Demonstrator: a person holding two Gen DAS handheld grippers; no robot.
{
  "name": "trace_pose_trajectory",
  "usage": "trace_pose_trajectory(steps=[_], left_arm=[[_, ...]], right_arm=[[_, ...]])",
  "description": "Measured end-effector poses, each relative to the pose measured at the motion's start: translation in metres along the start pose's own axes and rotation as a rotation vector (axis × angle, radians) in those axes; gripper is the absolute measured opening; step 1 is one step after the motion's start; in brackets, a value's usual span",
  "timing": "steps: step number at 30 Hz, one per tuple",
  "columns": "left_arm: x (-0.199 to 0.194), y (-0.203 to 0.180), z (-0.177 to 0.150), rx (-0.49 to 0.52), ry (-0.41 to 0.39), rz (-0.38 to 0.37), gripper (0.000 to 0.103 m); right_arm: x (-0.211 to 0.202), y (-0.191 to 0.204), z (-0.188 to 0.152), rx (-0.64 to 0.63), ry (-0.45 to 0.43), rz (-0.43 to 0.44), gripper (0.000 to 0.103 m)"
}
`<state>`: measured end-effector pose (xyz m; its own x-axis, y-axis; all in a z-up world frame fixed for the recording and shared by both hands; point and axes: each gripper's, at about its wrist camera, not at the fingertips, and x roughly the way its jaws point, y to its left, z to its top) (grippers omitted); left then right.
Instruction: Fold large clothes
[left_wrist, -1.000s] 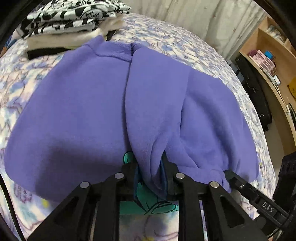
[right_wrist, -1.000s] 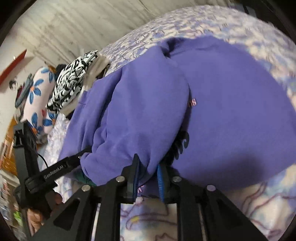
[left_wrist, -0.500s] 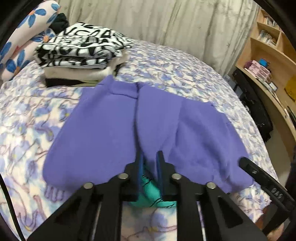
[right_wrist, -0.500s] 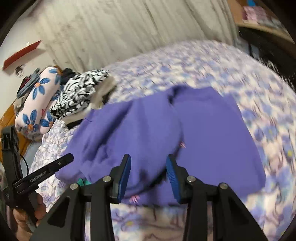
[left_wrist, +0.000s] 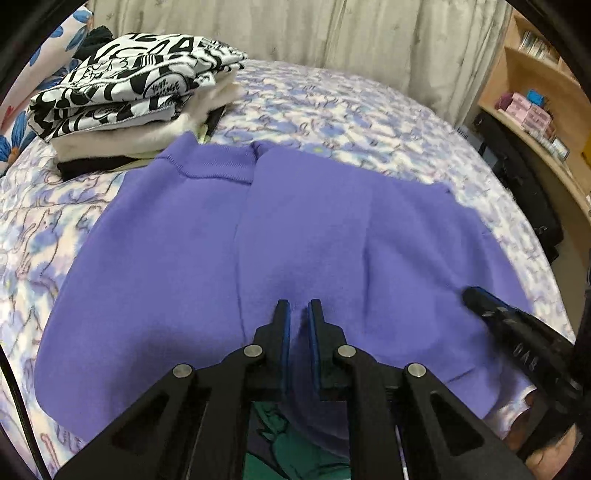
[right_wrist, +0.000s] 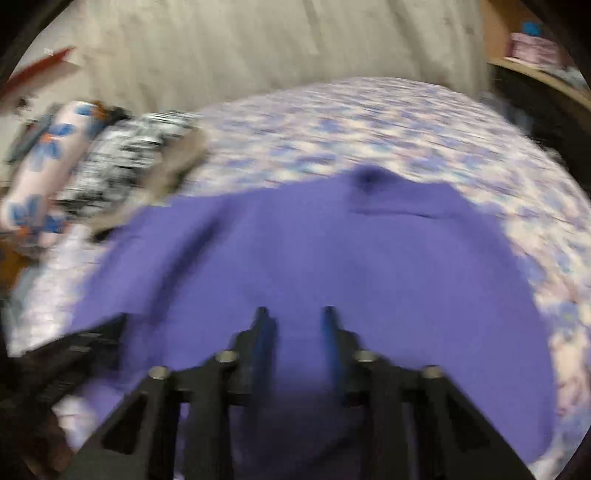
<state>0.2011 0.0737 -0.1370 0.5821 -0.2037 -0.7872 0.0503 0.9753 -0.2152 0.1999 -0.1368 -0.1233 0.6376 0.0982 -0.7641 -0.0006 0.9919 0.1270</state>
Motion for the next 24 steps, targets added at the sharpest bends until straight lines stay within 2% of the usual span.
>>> trace_pose_trajectory(steps=[4,9,18,21,22,24], left_arm=[[0.006,0.006,-0.002,-0.008,0.004,-0.015,0.008],[0.008,0.007,-0.002,-0.015,0.002,-0.010,0.008],[0.001,0.001,-0.002,-0.003,0.003,0.029,0.010],[-0.008,-0.002,-0.001,-0.010,0.002,0.040,0.016],[-0.013,-0.002,-0.001,-0.012,0.001,0.040,0.020],[-0.023,-0.002,-0.002,-0.015,-0.005,0.038,0.036]], right_arm=[[-0.004,-0.023,-0.006,0.071,0.003,0.049,0.000],[-0.007,-0.015,-0.008,0.049,-0.002,0.013,0.000],[-0.011,-0.016,-0.008,0.104,0.020,0.040,0.002],[-0.018,-0.013,-0.007,0.117,0.025,0.037,0.003],[-0.021,-0.013,-0.007,0.122,0.026,0.039,0.003],[-0.031,-0.012,-0.008,0.130,0.024,0.053,0.003]])
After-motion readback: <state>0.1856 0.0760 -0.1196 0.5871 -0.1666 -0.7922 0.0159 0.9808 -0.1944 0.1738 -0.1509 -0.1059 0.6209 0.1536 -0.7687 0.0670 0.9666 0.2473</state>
